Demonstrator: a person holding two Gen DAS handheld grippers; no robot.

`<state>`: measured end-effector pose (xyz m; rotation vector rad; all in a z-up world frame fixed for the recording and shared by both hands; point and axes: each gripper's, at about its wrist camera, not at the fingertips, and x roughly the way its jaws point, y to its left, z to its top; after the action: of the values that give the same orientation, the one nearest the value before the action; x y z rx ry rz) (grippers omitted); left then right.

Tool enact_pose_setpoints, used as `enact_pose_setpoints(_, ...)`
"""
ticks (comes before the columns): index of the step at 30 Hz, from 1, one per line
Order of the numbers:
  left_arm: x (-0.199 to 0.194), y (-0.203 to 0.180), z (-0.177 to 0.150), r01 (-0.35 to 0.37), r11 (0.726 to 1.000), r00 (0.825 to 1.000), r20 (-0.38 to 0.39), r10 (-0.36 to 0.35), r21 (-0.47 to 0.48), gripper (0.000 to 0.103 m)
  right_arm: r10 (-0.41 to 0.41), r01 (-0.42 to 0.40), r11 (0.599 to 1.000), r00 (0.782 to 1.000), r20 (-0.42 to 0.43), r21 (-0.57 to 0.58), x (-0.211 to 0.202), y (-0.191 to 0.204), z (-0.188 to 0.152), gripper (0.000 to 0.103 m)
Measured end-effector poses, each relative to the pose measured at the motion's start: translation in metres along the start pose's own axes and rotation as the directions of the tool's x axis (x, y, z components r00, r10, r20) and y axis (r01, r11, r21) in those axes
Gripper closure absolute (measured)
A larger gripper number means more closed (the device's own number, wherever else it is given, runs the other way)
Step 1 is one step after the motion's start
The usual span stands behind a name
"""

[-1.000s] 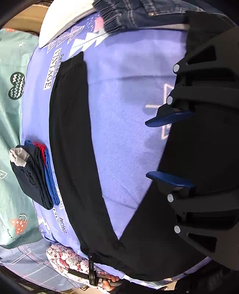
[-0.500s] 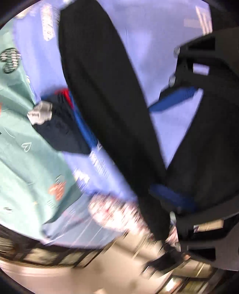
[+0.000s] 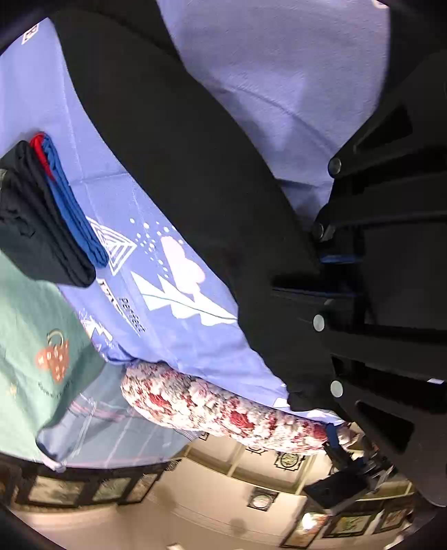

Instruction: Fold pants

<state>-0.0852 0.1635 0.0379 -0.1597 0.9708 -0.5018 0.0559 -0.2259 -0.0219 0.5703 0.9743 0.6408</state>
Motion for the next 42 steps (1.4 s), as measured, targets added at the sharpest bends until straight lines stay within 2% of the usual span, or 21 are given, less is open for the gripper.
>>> enact_pose_setpoints(2, -0.005, 0.014, -0.011, 0.044, 0.993, 0.999, -0.003, -0.045, -0.113, 0.017, 0.011, -0.011, 1.000, 1.000, -0.003, -0.014, -0.001, -0.004, -0.006, 0.090)
enact_pose_setpoints(5, -0.001, 0.025, -0.029, 0.069, 0.965, 0.996, -0.029, -0.079, -0.253, 0.018, 0.019, -0.019, 1.000, 1.000, -0.006, -0.019, 0.000, -0.010, -0.013, 0.090)
enact_pose_setpoints(10, 0.015, 0.029, -0.040, 0.150, 0.876, 0.985, -0.001, -0.170, -0.459, 0.017, 0.040, -0.040, 0.999, 0.999, 0.009, -0.034, -0.008, -0.010, -0.015, 0.090)
enact_pose_setpoints(11, 0.018, 0.027, -0.039, 0.154, 0.868, 0.985, 0.006, -0.171, -0.473, 0.017, 0.043, -0.043, 0.998, 0.999, 0.012, -0.037, -0.009, -0.010, -0.015, 0.090)
enact_pose_setpoints(13, 0.027, 0.022, -0.032, 0.115, 0.863, 0.991, 0.001, -0.131, -0.492, 0.017, 0.042, -0.042, 0.998, 0.999, 0.016, -0.046, -0.010, -0.009, -0.016, 0.090)
enact_pose_setpoints(16, 0.036, 0.030, -0.024, 0.093, 0.820, 0.994, 0.005, -0.110, -0.564, 0.017, 0.034, -0.032, 0.997, 0.999, 0.027, -0.070, -0.014, -0.006, -0.019, 0.090)
enact_pose_setpoints(21, 0.042, 0.039, -0.018, 0.019, 0.781, 0.998, -0.031, -0.049, -0.625, 0.017, 0.039, -0.037, 0.996, 0.999, 0.030, -0.079, -0.014, -0.005, -0.020, 0.090)
enact_pose_setpoints(24, 0.044, 0.033, -0.010, -0.029, 0.796, 0.999, -0.045, 0.002, -0.605, 0.018, 0.039, -0.037, 0.995, 0.999, 0.029, -0.087, -0.014, -0.004, -0.021, 0.090)
enact_pose_setpoints(26, 0.046, 0.028, -0.005, -0.063, 0.808, 0.998, -0.025, 0.060, -0.586, 0.027, 0.048, -0.045, 0.994, 0.999, 0.025, -0.102, -0.015, -0.002, -0.023, 0.090)
enact_pose_setpoints(27, 0.046, 0.028, -0.003, -0.088, 0.809, 0.996, -0.026, 0.089, -0.581, 0.054, 0.056, -0.052, 0.992, 0.998, 0.029, -0.113, -0.016, 0.000, -0.023, 0.091)
enact_pose_setpoints(28, 0.047, 0.030, -0.002, -0.103, 0.803, 0.994, -0.025, 0.109, -0.587, 0.076, 0.062, -0.057, 0.991, 0.997, 0.039, -0.124, -0.018, 0.002, -0.023, 0.094)
enact_pose_setpoints(30, 0.045, 0.034, -0.001, -0.084, 0.800, 0.995, -0.008, 0.098, -0.595, 0.080, 0.063, -0.057, 0.990, 0.997, 0.046, -0.127, -0.021, 0.001, -0.023, 0.097)
enact_pose_setpoints(31, 0.041, 0.033, 0.002, -0.081, 0.806, 0.995, 0.004, 0.103, -0.586, 0.085, 0.069, -0.063, 0.991, 0.996, 0.048, -0.116, -0.022, -0.001, -0.022, 0.098)
enact_pose_setpoints(34, 0.025, 0.032, 0.021, -0.038, 0.836, 0.995, 0.052, 0.079, -0.548, 0.090, 0.091, -0.081, 0.990, 0.993, 0.079, -0.114, -0.032, 0.000, -0.021, 0.099)
enact_pose_setpoints(37, -0.012, 0.032, 0.051, -0.006, 0.880, 0.982, 0.163, 0.094, -0.475, 0.090, 0.166, -0.140, 0.972, 0.977, 0.132, -0.187, -0.064, 0.030, -0.024, 0.099)
enact_pose_setpoints(39, -0.034, 0.038, 0.068, 0.042, 0.907, 0.972, 0.228, 0.060, -0.419, 0.090, 0.202, -0.164, 0.954, 0.970, 0.136, -0.250, -0.086, 0.055, -0.035, 0.099)
enact_pose_setpoints(41, -0.046, 0.052, 0.077, 0.081, 0.934, 0.969, 0.247, 0.008, -0.348, 0.090, 0.213, -0.169, 0.929, 0.971, 0.104, -0.328, -0.101, 0.079, -0.053, 0.099)
enact_pose_setpoints(42, -0.046, 0.061, 0.076, 0.084, 0.935, 0.971, 0.240, 0.001, -0.343, 0.089, 0.204, -0.164, 0.920, 0.976, 0.077, -0.357, -0.103, 0.089, -0.064, 0.099)
